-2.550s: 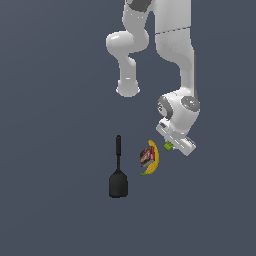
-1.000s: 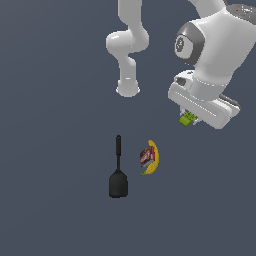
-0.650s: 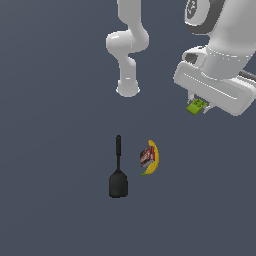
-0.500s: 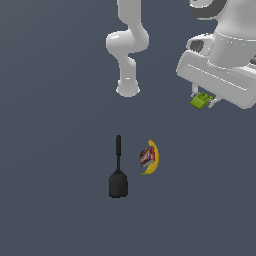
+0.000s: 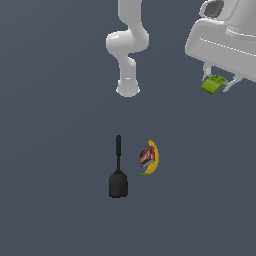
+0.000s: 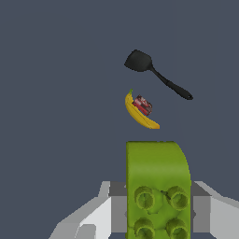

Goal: Pick up a designated object from a clutter of objects.

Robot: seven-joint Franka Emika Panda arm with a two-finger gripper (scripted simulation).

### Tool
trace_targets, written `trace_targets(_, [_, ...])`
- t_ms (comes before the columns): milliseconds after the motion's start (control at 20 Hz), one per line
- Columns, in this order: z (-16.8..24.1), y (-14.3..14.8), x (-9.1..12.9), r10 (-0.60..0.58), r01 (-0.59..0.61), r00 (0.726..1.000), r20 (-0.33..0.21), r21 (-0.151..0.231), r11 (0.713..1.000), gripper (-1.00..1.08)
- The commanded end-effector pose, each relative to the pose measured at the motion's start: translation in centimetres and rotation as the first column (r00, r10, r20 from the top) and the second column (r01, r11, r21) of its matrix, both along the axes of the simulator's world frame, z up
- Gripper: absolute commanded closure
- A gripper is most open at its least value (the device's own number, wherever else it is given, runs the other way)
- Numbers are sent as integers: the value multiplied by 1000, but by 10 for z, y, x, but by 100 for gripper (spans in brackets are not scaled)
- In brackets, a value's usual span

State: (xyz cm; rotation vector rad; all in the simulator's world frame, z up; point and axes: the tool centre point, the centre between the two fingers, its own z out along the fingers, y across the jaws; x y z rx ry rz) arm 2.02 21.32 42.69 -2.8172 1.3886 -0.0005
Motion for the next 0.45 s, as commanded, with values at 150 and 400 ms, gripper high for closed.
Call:
trace_targets(150, [15,0,4,0,0,1000,-1,0,1000,108])
trace_targets(400, [19,0,5,0,0,1000,-1,0,1000,108])
